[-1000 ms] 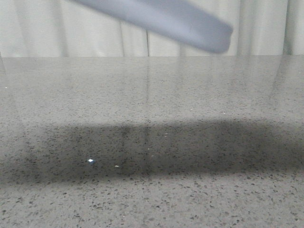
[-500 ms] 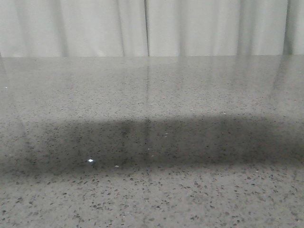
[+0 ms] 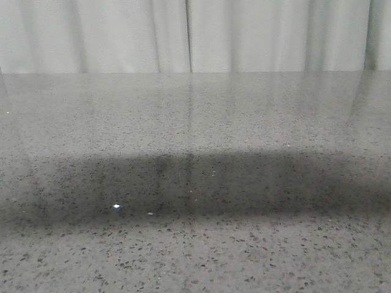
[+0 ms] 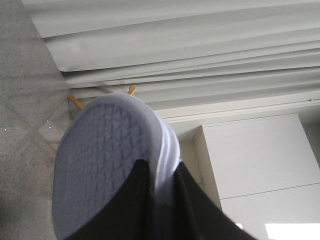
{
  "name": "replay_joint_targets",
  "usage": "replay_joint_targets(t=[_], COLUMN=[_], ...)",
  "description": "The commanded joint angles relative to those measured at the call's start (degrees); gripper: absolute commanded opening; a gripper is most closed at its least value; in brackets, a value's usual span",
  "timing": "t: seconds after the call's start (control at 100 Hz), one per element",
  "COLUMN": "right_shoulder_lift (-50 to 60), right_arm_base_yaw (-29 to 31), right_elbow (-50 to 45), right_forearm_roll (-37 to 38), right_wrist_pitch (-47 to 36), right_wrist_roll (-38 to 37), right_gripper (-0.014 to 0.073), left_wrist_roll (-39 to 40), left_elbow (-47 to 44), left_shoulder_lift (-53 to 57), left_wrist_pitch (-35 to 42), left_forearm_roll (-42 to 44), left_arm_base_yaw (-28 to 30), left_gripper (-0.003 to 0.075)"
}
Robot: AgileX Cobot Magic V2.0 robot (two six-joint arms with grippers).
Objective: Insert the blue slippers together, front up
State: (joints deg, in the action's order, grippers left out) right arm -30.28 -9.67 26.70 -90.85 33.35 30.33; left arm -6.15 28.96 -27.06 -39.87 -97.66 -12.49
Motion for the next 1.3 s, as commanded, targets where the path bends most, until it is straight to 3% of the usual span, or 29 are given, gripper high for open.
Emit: replay_joint_targets(t=[0.0,0.32,0.4,0.47,0.66,0.73,0.93,1.15,1.29], right_shoulder_lift=[-2.29,-3.23,-3.23,-3.23,-3.12,-3.01,1.04,10.17,14.53], right_arm_base_yaw=[-0.29,-0.29,-0.29,-0.29,-0.19,-0.19,-0.19,-0.19,-0.19], right_elbow=[1.54,1.54,1.54,1.54,1.54,1.54,1.54,1.54,1.54], right_forearm_roll=[-7.92,-7.58,-5.47,-3.02,-0.77,-0.77,-0.77,-0.77,-0.77], right_wrist_pitch=[11.31,9.47,7.49,5.80,1.06,-0.60,-7.80,-24.30,-28.17], right_wrist_roll=[5.76,12.68,12.66,12.66,14.18,15.04,18.78,23.67,26.92], right_gripper=[-0.0106,-0.0106,-0.0069,0.0016,0.0382,0.0437,0.0436,0.0436,0.0436], left_wrist_roll=[0.37,-0.19,-0.19,-0.19,-0.19,-0.19,-0.09,-0.09,-0.09], left_elbow=[2.04,2.04,2.04,2.04,2.04,2.04,1.47,1.26,1.26], left_shoulder_lift=[-0.47,-0.47,-0.47,-0.47,-0.47,-0.47,-0.47,-0.47,-2.05], left_wrist_pitch=[-6.68,-6.19,-5.01,-3.71,-0.74,0.22,3.01,5.64,6.24], left_forearm_roll=[-3.89,-2.36,-1.77,-1.34,0.36,0.71,1.64,3.43,5.68], left_arm_base_yaw=[-0.79,-0.79,-0.79,-0.79,-0.79,-0.79,-0.79,-0.79,-0.79], left_gripper=[0.0016,0.0016,0.0016,0.0016,0.0016,0.0016,0.0016,0.0016,0.0016])
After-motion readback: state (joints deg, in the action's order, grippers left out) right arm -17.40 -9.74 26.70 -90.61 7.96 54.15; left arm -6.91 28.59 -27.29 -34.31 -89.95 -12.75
